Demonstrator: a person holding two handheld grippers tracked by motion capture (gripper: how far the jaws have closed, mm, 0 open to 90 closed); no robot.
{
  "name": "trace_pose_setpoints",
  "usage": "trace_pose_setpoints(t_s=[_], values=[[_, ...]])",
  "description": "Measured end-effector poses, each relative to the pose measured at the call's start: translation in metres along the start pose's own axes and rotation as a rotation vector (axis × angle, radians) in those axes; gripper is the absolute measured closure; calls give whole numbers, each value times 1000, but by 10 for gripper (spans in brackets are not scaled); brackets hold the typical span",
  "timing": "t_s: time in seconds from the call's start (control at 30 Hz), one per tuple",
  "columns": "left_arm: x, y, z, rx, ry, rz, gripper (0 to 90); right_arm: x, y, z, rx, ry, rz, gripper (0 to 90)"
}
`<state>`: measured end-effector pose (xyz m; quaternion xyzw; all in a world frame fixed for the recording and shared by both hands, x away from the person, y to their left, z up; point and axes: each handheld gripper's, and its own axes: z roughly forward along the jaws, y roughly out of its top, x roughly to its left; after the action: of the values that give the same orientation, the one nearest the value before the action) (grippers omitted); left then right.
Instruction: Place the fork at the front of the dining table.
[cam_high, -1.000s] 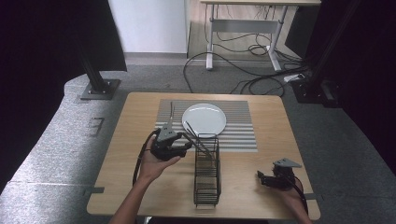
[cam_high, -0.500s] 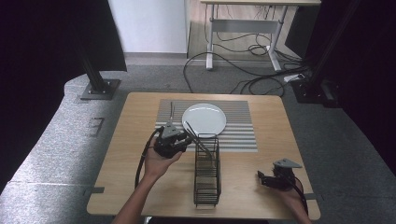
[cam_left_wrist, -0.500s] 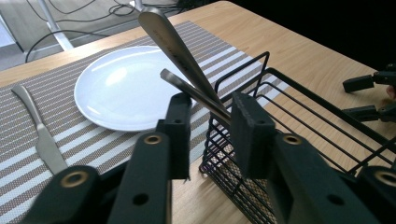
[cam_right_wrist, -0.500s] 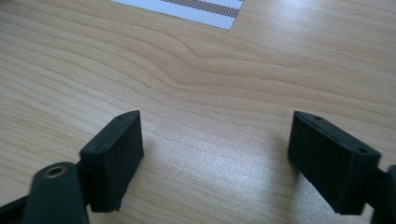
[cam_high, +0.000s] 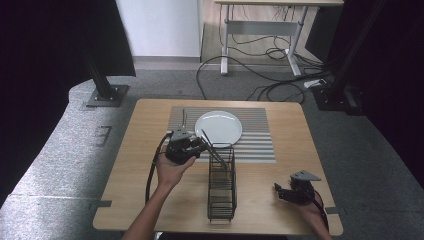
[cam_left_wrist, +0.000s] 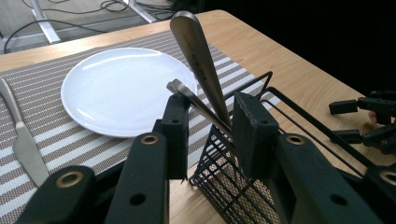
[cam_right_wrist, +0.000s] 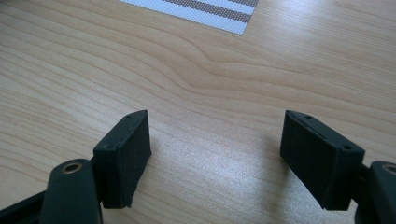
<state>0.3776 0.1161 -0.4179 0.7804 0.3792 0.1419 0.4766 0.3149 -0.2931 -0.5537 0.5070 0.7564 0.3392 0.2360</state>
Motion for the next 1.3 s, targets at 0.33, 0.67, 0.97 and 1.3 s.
trace_pose_setpoints(t_s=[0.33,0.67,0.97,1.3], values=[[-7,6,-2,3,-29,-4,717,1,0,0,-2,-2,-6,244],[-16,9,-8,-28,-62,10,752,0,0,0,0,0,-6,244],[-13,10,-7,-44,-118,-28,784,0,0,0,-1,4,-5,247],[-22,16,-10,-95,-170,-39,868,0,0,0,-1,2,-6,247]])
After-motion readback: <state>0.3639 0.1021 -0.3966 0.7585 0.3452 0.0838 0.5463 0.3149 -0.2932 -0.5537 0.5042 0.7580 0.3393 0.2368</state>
